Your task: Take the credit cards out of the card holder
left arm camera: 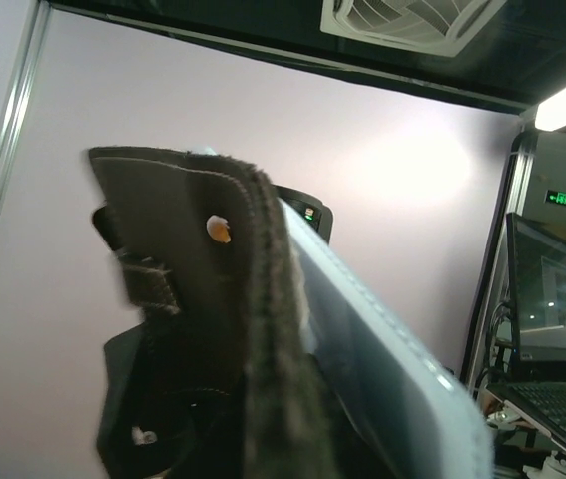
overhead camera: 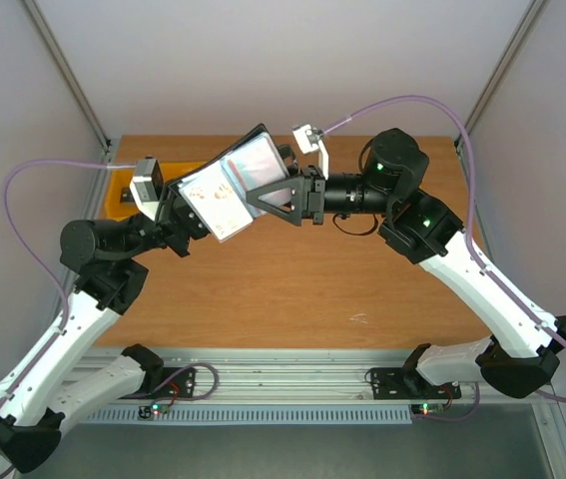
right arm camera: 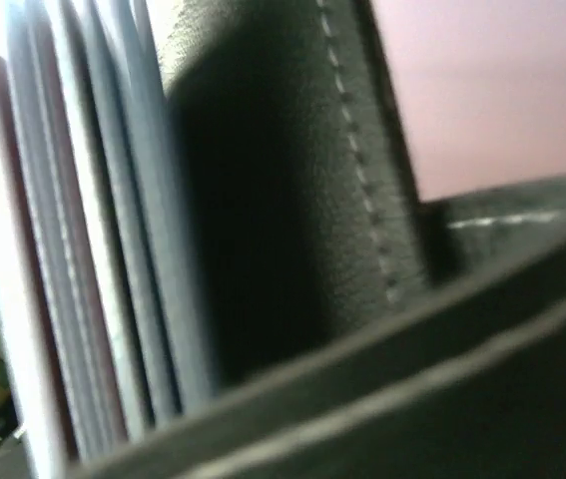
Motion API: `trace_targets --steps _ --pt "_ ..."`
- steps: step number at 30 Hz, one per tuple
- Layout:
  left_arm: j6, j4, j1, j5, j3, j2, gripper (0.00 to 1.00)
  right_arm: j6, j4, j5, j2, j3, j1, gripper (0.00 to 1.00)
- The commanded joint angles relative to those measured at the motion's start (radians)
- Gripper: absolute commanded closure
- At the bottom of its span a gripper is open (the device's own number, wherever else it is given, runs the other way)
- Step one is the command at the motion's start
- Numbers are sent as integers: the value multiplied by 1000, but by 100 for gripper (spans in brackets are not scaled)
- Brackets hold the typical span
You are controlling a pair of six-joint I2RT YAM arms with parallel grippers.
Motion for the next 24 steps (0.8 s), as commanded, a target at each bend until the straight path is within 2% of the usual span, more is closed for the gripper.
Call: trace_targets --steps 1,3,6,7,8,11,13,20,24 --pt "-2 11 -6 -33 -4 -24 100 -53 -25 -33 -22 63 13 50" --pt "2 -5 -6 -35 -9 -29 100 -67 -37 -27 -30 67 13 64" --pt "10 -18 -6 -41 -8 -26 100 -82 -61 -17 -28 89 13 96" --pt "8 -23 -6 -46 -7 -24 99 -88 -73 -15 -22 106 13 98" --pt "5 -32 -6 -53 -7 -23 95 -101 -98 -11 -16 125 13 99" --pt "-3 -72 -6 -75 -19 -28 63 -168 -207 27 -13 189 13 99" --pt "12 -95 -6 -80 -36 -40 51 -216 -296 84 -31 224 12 99" --pt "127 -155 -5 -19 -110 -83 33 -405 -638 251 -26 404 12 99" --pt "198 -172 -4 42 -130 -86 21 -440 -748 245 23 483 12 99"
